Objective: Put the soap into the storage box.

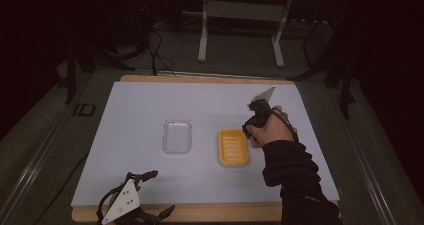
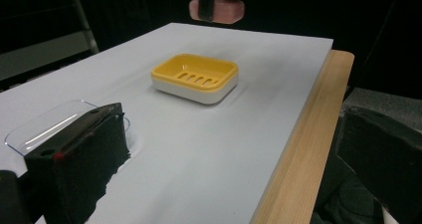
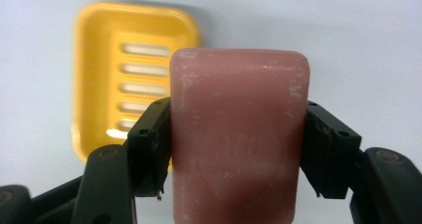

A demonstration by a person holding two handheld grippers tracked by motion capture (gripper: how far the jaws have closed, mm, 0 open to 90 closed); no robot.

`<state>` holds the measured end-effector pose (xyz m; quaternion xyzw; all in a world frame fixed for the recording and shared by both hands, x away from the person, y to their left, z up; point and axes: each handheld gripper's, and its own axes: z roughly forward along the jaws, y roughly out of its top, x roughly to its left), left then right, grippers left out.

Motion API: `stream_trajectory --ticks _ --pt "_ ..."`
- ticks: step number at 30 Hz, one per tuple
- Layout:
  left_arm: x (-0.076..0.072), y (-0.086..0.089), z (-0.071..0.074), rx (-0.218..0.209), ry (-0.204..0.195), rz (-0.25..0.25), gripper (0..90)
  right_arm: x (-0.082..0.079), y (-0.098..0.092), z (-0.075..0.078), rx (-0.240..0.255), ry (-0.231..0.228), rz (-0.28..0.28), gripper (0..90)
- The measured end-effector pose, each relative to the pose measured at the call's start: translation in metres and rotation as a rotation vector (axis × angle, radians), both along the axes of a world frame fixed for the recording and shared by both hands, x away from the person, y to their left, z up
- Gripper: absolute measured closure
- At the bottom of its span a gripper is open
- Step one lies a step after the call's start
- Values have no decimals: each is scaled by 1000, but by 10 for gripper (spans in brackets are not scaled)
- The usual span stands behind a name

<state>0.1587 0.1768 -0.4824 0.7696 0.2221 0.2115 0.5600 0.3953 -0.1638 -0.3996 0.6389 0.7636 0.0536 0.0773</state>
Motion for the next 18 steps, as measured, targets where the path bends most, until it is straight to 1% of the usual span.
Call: stream_trajectory --ticks 1,4,6,7,10,13,14,16,18 --pt "0 0 0 1 -1 0 3 -1 10 3 14 -7 13 369" --pt "0 0 0 3 -1 -1 3 -3 23 5 27 -7 30 368" --pt "-1 0 0 1 -2 -1 2 -3 29 4 25 -10 36 368" --pt "-1 0 0 0 -2 -2 2 -3 33 3 25 -8 45 368" --pt "-1 0 1 -4 -2 -3 3 -4 39 -2 58 -5 49 368" --pt "-1 0 1 -2 -1 -2 3 -5 44 -9 58 -3 53 368" --pt "-1 0 1 -2 -2 -3 3 -5 45 -11 65 -2 51 368" --pt "-1 0 1 -3 -2 -5 2 -5 48 -18 68 -15 60 368" --pt "-1 0 1 -3 -2 -8 2 -4 49 -23 74 -13 53 368"
